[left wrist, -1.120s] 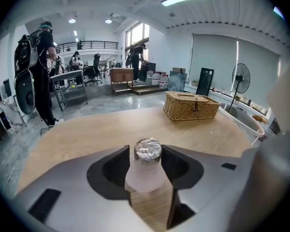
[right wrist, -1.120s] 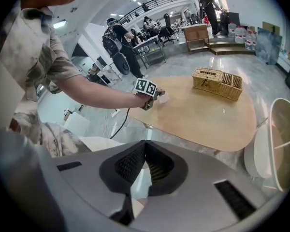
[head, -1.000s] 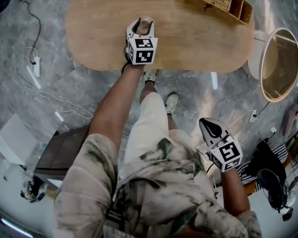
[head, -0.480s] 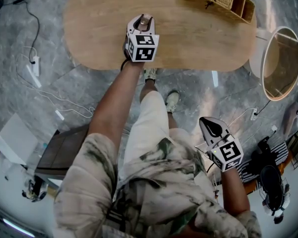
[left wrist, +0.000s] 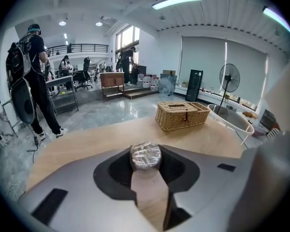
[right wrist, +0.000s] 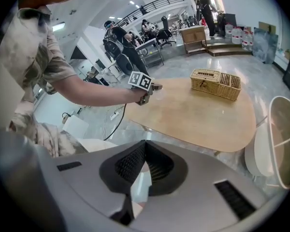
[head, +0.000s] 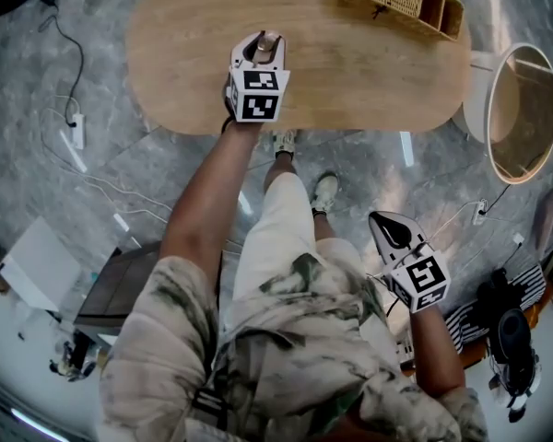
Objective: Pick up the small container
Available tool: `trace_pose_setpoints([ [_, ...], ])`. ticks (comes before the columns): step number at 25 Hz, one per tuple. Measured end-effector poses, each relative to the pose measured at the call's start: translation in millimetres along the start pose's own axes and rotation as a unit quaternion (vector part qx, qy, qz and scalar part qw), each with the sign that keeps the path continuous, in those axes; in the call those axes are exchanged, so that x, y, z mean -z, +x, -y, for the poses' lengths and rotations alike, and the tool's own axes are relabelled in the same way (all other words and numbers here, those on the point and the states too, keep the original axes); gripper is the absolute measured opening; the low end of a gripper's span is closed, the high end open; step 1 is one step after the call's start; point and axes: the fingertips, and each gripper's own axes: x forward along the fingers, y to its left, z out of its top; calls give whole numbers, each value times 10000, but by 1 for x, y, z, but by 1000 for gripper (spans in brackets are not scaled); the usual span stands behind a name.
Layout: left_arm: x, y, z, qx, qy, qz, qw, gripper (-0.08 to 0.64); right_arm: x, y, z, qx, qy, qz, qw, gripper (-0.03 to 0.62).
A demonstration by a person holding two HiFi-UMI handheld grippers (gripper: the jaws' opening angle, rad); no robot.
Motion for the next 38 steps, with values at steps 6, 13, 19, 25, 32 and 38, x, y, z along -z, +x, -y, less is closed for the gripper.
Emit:
trace_pose_setpoints([
  [6, -33, -37, 15, 134, 51, 58, 9999, 141, -3, -21, -6, 22, -50, 250, 9997, 23],
  [13, -70, -95, 33, 218, 98, 157, 9996, 141, -2, -54, -20, 25, -145, 550, 9984, 23],
  [19, -100, -147, 59, 450, 207, 188, 9986, 141, -8, -85, -24, 23, -131, 872, 9961, 23],
  [25, -120, -196, 86, 585, 225, 196, 9978, 141, -9, -113, -27, 120, -412, 1091, 9931, 23],
  [32, -137, -256, 115, 751, 192, 208, 9968, 141, -3, -142, -48, 93, -729, 1211, 9899, 23],
  [38, -149, -297, 140, 775, 195, 359, 9962, 141, 6, -166, -59, 104, -871, 1341, 9871, 23],
])
